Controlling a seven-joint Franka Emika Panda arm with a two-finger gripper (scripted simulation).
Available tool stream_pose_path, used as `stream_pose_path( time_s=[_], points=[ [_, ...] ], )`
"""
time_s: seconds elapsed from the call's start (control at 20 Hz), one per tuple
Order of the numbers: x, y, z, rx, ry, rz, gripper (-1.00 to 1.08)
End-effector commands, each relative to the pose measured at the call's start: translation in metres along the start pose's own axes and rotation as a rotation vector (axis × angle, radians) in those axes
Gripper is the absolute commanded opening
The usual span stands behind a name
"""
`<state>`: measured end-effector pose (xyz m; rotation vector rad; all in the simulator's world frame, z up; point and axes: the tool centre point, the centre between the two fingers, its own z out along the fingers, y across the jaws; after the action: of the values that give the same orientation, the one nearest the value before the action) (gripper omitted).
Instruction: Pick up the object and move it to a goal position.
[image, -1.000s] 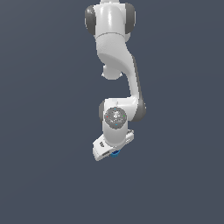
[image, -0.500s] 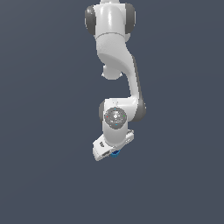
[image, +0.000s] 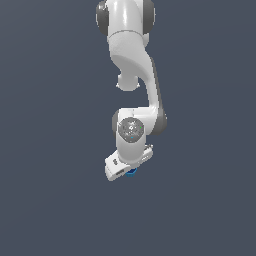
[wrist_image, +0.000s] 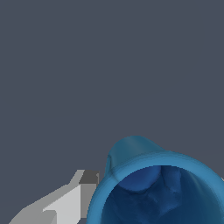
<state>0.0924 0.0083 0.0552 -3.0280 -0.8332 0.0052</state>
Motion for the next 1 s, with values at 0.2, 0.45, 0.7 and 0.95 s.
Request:
stream_pose_path(
  time_s=[0.2, 0.45, 0.7, 0.95],
  points=[
    [-0.012, 0.0, -0.037, -0.002, 0.002, 0.0, -1.0],
    [-0.027, 0.0, -0.081, -0.002, 0.002, 0.0, -1.0],
    [-0.045, 0.0, -0.136, -0.002, 0.002, 0.0, -1.0],
    [-0.064, 0.0, -0.195, -0.002, 0.002, 0.0, -1.0]
  ],
)
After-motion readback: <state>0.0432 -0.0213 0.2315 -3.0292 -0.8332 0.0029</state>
